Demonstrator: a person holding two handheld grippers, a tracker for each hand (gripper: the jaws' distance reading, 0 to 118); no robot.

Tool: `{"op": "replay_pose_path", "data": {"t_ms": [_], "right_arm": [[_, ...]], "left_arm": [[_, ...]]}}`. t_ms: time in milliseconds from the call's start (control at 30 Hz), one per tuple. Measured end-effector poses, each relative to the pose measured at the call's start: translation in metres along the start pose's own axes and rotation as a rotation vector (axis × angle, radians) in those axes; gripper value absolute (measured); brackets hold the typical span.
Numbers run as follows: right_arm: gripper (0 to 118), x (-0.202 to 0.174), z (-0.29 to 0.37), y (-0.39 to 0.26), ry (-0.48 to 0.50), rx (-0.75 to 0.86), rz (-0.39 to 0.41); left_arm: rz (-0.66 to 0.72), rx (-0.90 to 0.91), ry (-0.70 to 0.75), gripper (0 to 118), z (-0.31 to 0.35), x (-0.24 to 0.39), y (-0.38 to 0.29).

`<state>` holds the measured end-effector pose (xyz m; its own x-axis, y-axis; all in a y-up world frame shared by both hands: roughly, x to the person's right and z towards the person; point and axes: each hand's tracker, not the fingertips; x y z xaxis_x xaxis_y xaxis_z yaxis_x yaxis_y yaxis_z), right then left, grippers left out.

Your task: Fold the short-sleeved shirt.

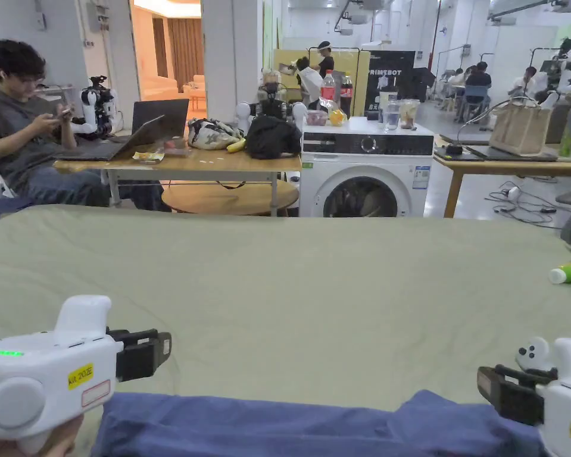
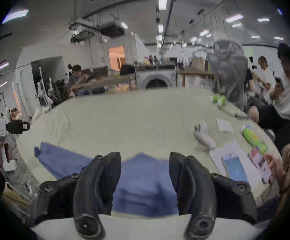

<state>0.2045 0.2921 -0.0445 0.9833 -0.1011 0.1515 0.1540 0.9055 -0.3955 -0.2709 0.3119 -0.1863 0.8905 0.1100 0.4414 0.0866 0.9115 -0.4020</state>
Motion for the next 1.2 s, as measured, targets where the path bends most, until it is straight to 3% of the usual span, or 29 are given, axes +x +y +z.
{"op": "replay_pose_path", "data": {"t_ms": [33, 67, 133, 167, 267, 500, 600, 633, 667, 700, 733, 867, 1000, 1033, 1067, 1133, 1200], "right_arm": [[58, -0.011, -0.006, 0.006, 0.007, 0.017, 0.013], [47, -0.020, -0.012, 0.010, 0.009, 0.013, 0.022], [13, -0.041, -0.030, 0.011, 0.015, 0.021, 0.063], [6, -0.048, -0.038, 0.009, 0.007, 0.014, 0.082], [0, -0.067, -0.054, 0.000, 0.002, 0.004, 0.100], [0, -0.073, -0.068, -0.015, 0.004, -0.037, 0.079], [0, -0.069, -0.065, -0.016, 0.011, -0.039, 0.078], [0, -0.067, -0.064, -0.015, 0.014, -0.041, 0.081], [0, -0.064, -0.061, -0.014, 0.025, -0.044, 0.081], [0, -0.062, -0.057, -0.016, 0.044, -0.047, 0.073], [0, -0.060, -0.054, -0.017, 0.064, -0.052, 0.063], [0, -0.053, -0.049, -0.024, 0.103, -0.080, 0.032], [0, -0.051, -0.050, -0.029, 0.124, -0.107, -0.014], [0, -0.050, -0.050, -0.029, 0.126, -0.114, -0.021], [0, -0.050, -0.051, -0.030, 0.123, -0.120, -0.021], [0, -0.050, -0.051, -0.031, 0.113, -0.130, -0.010], [0, -0.047, -0.049, -0.033, 0.106, -0.138, -0.009]], "left_arm": [[-0.026, 0.033, 0.011, 56, -0.004, 0.007, 0.006], [-0.040, 0.054, 0.019, 53, -0.008, 0.012, 0.009], [-0.028, 0.055, 0.004, 26, -0.019, 0.024, 0.013], [-0.004, 0.058, -0.018, 2, -0.022, 0.028, 0.013], [0.032, 0.031, -0.072, 0, -0.034, 0.034, 0.004], [0.068, -0.008, -0.146, 0, -0.033, 0.024, -0.004], [0.209, -0.001, -0.225, 0, -0.025, -0.009, -0.001], [0.258, 0.005, -0.255, 15, -0.023, -0.024, -0.004], [0.306, 0.008, -0.240, 48, -0.019, -0.044, -0.010], [0.344, 0.026, -0.208, 71, -0.016, -0.064, -0.018], [0.372, 0.002, -0.188, 84, -0.015, -0.082, -0.026], [0.667, -0.127, -0.216, 86, -0.026, -0.155, -0.084], [0.786, -0.230, -0.200, 86, -0.052, -0.170, -0.125], [0.806, -0.234, -0.229, 84, -0.060, -0.169, -0.132], [0.828, -0.241, -0.275, 74, -0.073, -0.169, -0.140], [0.928, -0.182, -0.285, 45, -0.085, -0.165, -0.148], [1.077, -0.137, -0.409, 19, -0.096, -0.161, -0.150]]}}
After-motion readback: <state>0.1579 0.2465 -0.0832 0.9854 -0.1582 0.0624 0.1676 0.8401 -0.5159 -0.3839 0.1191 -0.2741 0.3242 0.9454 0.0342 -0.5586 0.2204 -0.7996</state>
